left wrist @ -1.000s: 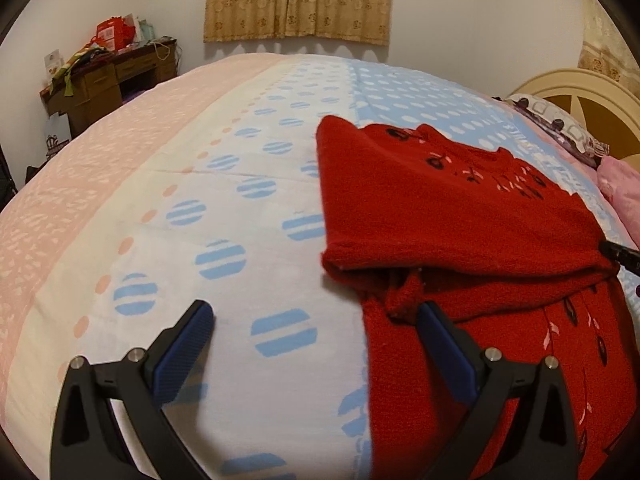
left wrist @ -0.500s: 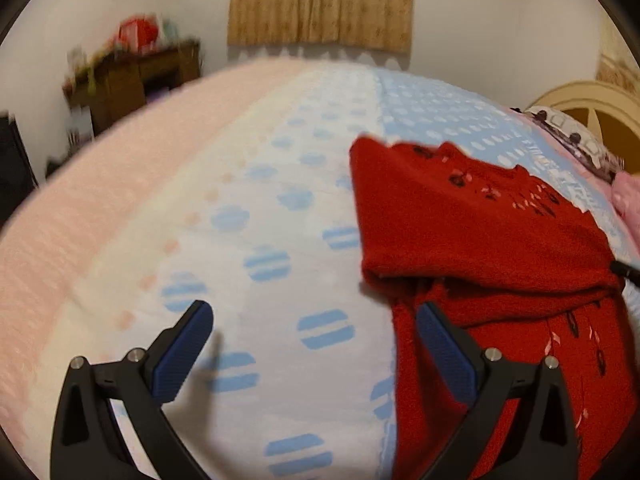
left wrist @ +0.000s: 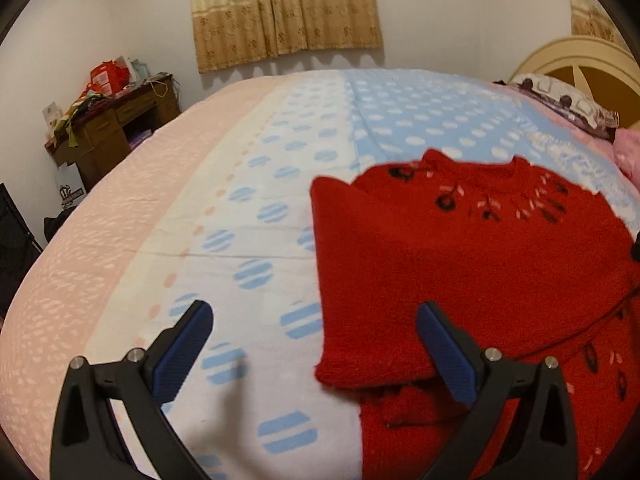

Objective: Fold small clothes
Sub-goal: 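Fold the hem up toward the collar with the right tool and release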

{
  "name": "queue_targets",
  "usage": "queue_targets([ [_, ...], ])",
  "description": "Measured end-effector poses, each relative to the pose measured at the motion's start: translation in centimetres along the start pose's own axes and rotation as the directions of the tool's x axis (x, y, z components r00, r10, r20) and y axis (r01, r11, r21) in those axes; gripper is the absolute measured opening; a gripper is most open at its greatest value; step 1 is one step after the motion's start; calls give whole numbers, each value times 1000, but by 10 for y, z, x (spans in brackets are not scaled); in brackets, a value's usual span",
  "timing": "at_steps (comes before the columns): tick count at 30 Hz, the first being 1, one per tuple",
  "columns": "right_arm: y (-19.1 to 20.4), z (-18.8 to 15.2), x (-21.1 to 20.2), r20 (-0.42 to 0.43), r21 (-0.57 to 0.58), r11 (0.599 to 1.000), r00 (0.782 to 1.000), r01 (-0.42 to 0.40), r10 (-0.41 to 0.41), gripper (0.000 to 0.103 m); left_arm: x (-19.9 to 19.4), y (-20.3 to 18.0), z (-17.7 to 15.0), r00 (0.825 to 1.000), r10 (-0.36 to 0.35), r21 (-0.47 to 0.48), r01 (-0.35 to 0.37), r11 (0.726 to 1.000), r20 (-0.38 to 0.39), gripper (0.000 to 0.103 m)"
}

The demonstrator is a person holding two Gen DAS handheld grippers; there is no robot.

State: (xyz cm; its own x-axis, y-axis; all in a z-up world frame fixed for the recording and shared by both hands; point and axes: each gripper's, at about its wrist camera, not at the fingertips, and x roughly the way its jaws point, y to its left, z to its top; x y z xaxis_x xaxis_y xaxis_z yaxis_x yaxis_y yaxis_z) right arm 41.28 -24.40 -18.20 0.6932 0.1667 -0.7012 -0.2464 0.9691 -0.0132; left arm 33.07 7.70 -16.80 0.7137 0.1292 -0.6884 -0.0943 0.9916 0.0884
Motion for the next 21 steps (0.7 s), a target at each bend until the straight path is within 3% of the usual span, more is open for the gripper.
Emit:
queue_targets([
  [3, -21, -5, 5, -29, 79, 997, 1000, -6, 8, 49, 2, 4, -4, 1000, -23, -23, 23, 999, -4, 103],
  [6, -24, -13, 6, -63, 56, 998, 997, -41, 45, 13, 4, 4, -3, 999, -32, -32, 31, 999, -17, 103],
  [8, -22, -16, 3, -63, 26, 1000, 998, -13, 15, 7, -1, 4, -1, 1000, -21, -33, 21, 999, 2, 103],
  [12, -28, -12, -11, -14, 25, 999, 999, 35, -34, 6, -14, 6, 4, 998, -33, -46, 36, 998, 53, 103],
  [15, -36, -7, -10, -19, 47, 998, 999, 42, -41, 6, -1, 3, 4, 1000, -20, -14, 20, 1000, 9, 103],
  [18, -37, -11, 10, -91, 35, 998, 994, 60, -57, 7, 13, 2, 0, 999, -19, -5, 19, 1000, -39, 103],
  [20, -37, -16, 12, -90, 30, 997, 993, 78, -75, 15, 12, 4, 0, 999, -24, -15, 23, 1000, -41, 103],
  [21, -37, -16, 9, -76, 32, 995, 993, 94, -91, 31, 11, 3, -1, 999, -22, -12, 21, 1000, -40, 103],
])
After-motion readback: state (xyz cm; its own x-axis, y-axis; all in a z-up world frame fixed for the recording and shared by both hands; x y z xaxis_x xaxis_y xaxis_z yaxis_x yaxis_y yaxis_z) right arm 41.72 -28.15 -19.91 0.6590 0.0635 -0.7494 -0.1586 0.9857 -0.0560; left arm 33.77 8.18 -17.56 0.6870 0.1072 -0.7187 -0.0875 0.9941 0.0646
